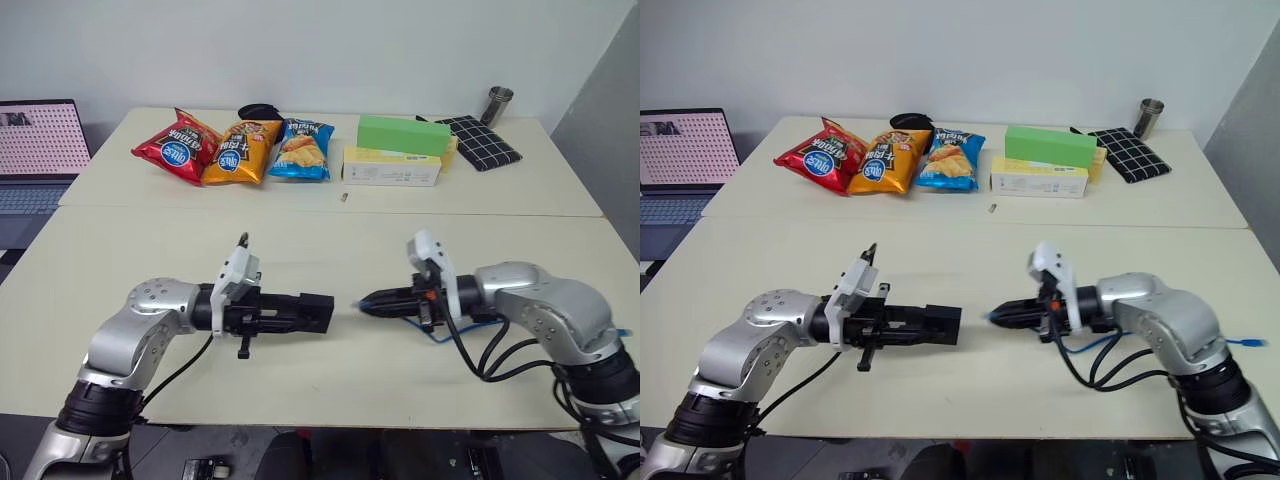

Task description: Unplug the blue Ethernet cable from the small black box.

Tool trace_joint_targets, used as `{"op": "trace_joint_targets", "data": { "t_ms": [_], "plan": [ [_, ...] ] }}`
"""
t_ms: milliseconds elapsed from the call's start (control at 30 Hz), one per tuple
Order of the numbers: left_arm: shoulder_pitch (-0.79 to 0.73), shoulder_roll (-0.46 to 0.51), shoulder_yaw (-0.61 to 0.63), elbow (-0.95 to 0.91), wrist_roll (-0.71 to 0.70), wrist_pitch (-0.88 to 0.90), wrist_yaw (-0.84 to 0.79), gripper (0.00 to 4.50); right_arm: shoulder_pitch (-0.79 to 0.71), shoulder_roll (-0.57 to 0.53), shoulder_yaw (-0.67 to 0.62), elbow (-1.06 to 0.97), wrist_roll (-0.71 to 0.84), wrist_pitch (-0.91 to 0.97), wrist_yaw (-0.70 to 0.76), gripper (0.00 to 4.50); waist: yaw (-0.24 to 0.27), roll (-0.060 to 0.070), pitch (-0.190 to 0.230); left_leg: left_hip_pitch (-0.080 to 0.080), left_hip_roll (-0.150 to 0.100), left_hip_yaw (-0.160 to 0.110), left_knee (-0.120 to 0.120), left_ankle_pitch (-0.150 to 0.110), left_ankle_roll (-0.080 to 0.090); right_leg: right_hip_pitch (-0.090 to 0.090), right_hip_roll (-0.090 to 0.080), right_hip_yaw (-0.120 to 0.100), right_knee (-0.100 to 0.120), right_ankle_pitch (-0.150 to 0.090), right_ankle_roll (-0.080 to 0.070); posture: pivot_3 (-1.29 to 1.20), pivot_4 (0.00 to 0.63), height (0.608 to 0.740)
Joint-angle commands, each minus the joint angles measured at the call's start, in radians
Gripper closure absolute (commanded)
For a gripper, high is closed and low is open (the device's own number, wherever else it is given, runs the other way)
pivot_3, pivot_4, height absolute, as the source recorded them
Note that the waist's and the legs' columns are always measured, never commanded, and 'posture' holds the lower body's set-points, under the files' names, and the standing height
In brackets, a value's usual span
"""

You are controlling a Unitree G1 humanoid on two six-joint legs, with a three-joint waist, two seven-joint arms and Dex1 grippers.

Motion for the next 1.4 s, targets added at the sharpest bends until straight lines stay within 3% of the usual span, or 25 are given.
{"op": "trace_joint_targets", "data": {
  "t_ms": [33, 200, 333, 367, 433, 633, 833, 967, 1267, 1333, 1400],
  "plan": [
    [0.005, 0.011, 0.057, -0.001, -0.001, -0.019, 0.032, 3.72, -0.010, 0.007, -0.072, 0.096, -0.088, -0.119, -0.058, 4.47, 0.000, 0.000, 0.000, 0.000, 0.000, 0.000, 0.000, 0.000, 0.000, 0.000, 0.000, 0.000, 0.000, 0.000, 0.000, 0.00, 0.150, 0.740],
    [-0.006, -0.028, 0.070, 0.016, 0.021, -0.021, 0.130, 3.72, -0.120, 0.112, -0.062, 0.397, -0.406, -0.348, -0.412, 4.47, -0.002, 0.000, 0.000, 0.000, 0.000, 0.002, 0.000, 0.000, 0.000, -0.001, 0.000, 0.002, 0.001, 0.000, 0.000, 0.00, 0.150, 0.740],
    [-0.029, -0.057, 0.065, 0.026, 0.040, -0.019, 0.183, 3.72, -0.173, 0.157, -0.084, 0.542, -0.496, -0.439, -0.516, 4.47, -0.001, 0.000, 0.000, -0.001, 0.000, 0.002, -0.001, 0.002, -0.004, -0.002, 0.000, 0.001, 0.001, 0.000, 0.000, 0.00, 0.150, 0.740],
    [-0.037, -0.066, 0.065, 0.030, 0.047, -0.021, 0.199, 3.72, -0.183, 0.163, -0.090, 0.559, -0.504, -0.453, -0.523, 3.77, -0.001, 0.000, 0.000, -0.001, 0.000, 0.003, -0.001, 0.002, -0.004, -0.002, 0.000, 0.001, 0.001, 0.000, 0.000, 0.00, 0.150, 0.740],
    [-0.052, -0.085, 0.068, 0.042, 0.062, -0.028, 0.235, 3.72, -0.192, 0.168, -0.097, 0.572, -0.512, -0.476, -0.517, 3.43, -0.001, 0.000, 0.000, -0.002, 0.000, 0.003, -0.001, 0.002, -0.004, -0.002, 0.000, 0.002, 0.001, 0.000, 0.000, 0.00, 0.150, 0.740],
    [-0.113, -0.167, 0.088, 0.137, 0.171, -0.120, 0.421, 3.72, -0.181, 0.139, -0.113, 0.513, -0.511, -0.490, -0.441, 1.85, -0.002, 0.000, 0.000, -0.001, 0.000, 0.003, 0.000, 0.002, -0.004, -0.002, 0.000, 0.002, 0.001, 0.000, 0.000, 0.00, 0.150, 0.740],
    [-0.183, -0.247, 0.128, 0.322, 0.301, -0.312, 0.634, 3.72, -0.101, 0.094, -0.086, 0.227, -0.345, -0.401, -0.170, 0.36, 0.000, 0.000, 0.000, -0.001, 0.000, 0.003, -0.001, 0.002, -0.004, -0.002, 0.000, 0.001, 0.001, 0.000, 0.000, 0.00, 0.150, 0.740],
    [-0.215, -0.291, 0.153, 0.471, 0.363, -0.461, 0.746, 3.72, -0.087, 0.121, -0.090, 0.075, -0.239, -0.277, -0.140, 0.36, 0.000, 0.000, 0.000, -0.001, 0.001, 0.003, 0.000, 0.002, -0.004, -0.002, 0.000, 0.001, 0.001, 0.000, 0.000, 0.00, 0.150, 0.740],
    [-0.250, -0.393, 0.165, 0.712, 0.401, -0.624, 0.861, 3.72, -0.107, 0.170, -0.055, 0.008, -0.230, -0.202, -0.162, 0.36, 0.001, -0.001, 0.000, -0.001, 0.000, 0.002, 0.000, 0.002, -0.004, -0.002, -0.001, 0.000, 0.001, 0.000, 0.000, 0.00, 0.150, 0.740],
    [-0.244, -0.398, 0.166, 0.729, 0.393, -0.621, 0.857, 3.01, -0.106, 0.171, -0.052, 0.005, -0.231, -0.198, -0.165, 0.34, 0.001, -0.001, 0.000, -0.001, 0.000, 0.002, 0.000, 0.002, -0.004, -0.002, -0.001, 0.000, 0.001, 0.000, 0.000, 0.00, 0.150, 0.740],
    [-0.235, -0.399, 0.170, 0.729, 0.378, -0.612, 0.843, 2.73, -0.105, 0.171, -0.051, 0.002, -0.231, -0.194, -0.170, 0.34, 0.001, -0.001, 0.000, -0.001, 0.000, 0.002, 0.000, 0.002, -0.004, -0.002, -0.001, 0.000, 0.002, 0.000, 0.000, 0.00, 0.150, 0.740]
  ]
}}
